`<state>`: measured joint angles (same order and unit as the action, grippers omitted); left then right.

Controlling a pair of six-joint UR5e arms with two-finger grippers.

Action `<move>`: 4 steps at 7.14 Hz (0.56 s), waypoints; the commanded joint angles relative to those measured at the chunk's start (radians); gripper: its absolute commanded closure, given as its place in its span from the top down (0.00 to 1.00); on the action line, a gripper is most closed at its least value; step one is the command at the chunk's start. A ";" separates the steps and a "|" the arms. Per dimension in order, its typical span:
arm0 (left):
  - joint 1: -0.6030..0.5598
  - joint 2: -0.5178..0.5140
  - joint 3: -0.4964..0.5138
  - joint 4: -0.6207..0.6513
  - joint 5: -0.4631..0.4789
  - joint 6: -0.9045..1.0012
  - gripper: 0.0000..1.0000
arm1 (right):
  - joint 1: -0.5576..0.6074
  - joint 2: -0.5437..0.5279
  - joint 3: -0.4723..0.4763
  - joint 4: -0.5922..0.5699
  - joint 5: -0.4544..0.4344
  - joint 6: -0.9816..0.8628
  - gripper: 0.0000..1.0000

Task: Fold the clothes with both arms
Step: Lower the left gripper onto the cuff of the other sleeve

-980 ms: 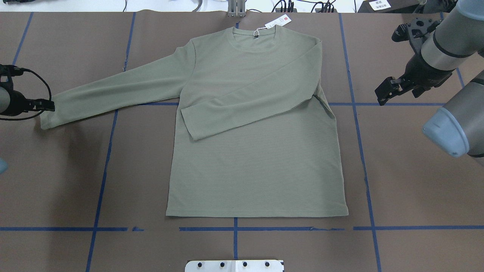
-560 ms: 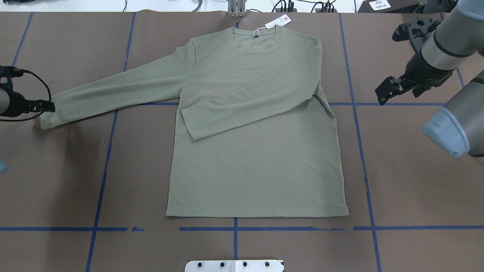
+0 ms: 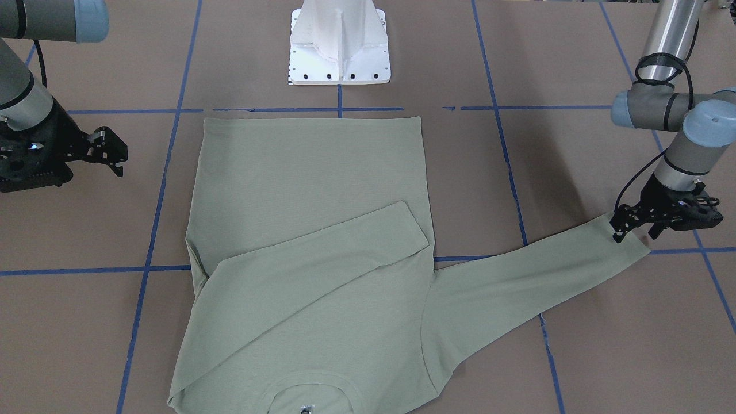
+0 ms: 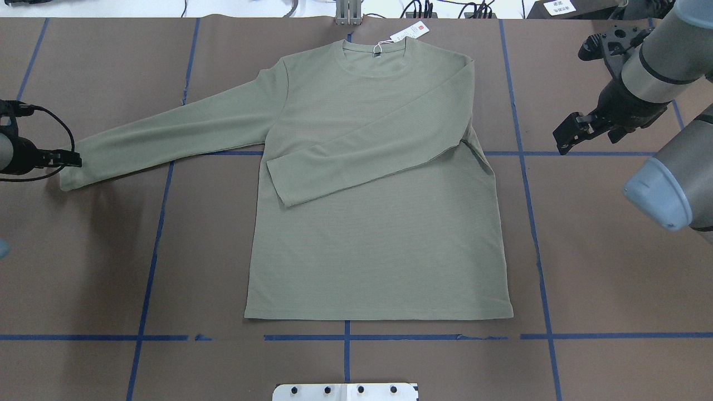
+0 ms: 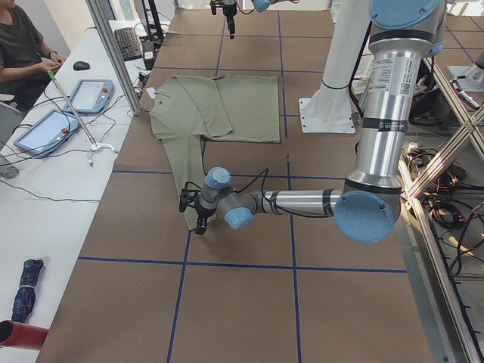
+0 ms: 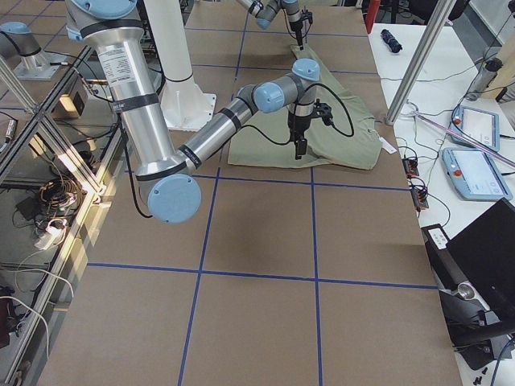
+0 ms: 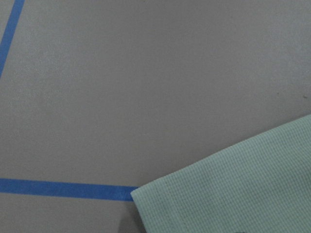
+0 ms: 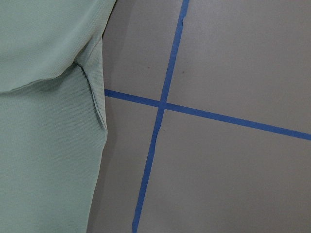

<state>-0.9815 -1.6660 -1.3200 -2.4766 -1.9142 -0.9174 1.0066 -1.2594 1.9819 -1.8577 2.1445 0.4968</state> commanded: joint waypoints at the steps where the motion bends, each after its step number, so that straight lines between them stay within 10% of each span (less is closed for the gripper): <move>1: 0.001 0.000 -0.001 -0.005 0.000 -0.003 0.73 | 0.001 0.000 0.000 0.000 0.000 0.000 1.00; 4: 0.001 -0.001 -0.004 -0.007 -0.002 0.000 0.47 | 0.006 0.002 0.000 0.000 0.000 0.000 1.00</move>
<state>-0.9808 -1.6674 -1.3217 -2.4823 -1.9154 -0.9176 1.0098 -1.2592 1.9819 -1.8577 2.1438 0.4981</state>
